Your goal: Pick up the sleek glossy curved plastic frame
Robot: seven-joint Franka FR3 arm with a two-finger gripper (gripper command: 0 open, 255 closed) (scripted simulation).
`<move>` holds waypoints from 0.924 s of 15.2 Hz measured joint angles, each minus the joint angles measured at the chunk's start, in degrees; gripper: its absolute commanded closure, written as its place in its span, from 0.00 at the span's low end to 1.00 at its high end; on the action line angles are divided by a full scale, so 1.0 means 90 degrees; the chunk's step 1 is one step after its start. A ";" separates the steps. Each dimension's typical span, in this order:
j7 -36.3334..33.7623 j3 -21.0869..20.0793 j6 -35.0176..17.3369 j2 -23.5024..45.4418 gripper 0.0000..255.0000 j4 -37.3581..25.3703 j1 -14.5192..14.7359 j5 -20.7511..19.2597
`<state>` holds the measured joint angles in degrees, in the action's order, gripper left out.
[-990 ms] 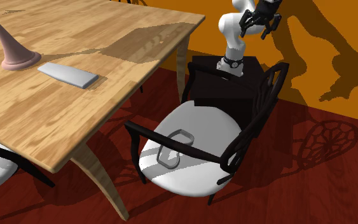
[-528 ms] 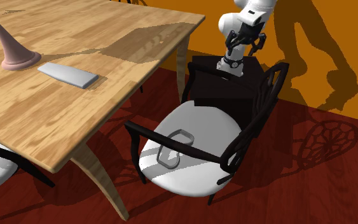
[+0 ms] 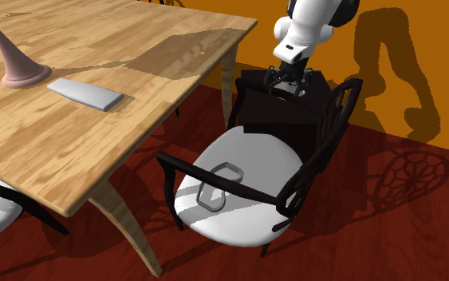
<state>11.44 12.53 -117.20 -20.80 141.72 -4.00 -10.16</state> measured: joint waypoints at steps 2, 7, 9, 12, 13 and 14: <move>0.0164 0.0156 -0.0330 0.0458 0.00 -0.0176 -0.0017 0.0089; 0.0720 0.0518 -0.1152 0.1762 0.00 -0.0740 -0.0080 0.0515; 0.0971 0.0606 -0.1447 0.2289 0.00 -0.0983 -0.0119 0.0771; 0.1364 0.0662 -0.1756 0.3056 0.00 -0.1439 -0.0229 0.1211; 0.1535 0.0680 -0.1814 0.3310 0.00 -0.1629 -0.0305 0.1363; 0.1650 0.0668 -0.1879 0.3548 0.00 -0.1798 -0.0358 0.1509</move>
<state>26.29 18.55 -134.11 11.13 125.54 -7.23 3.42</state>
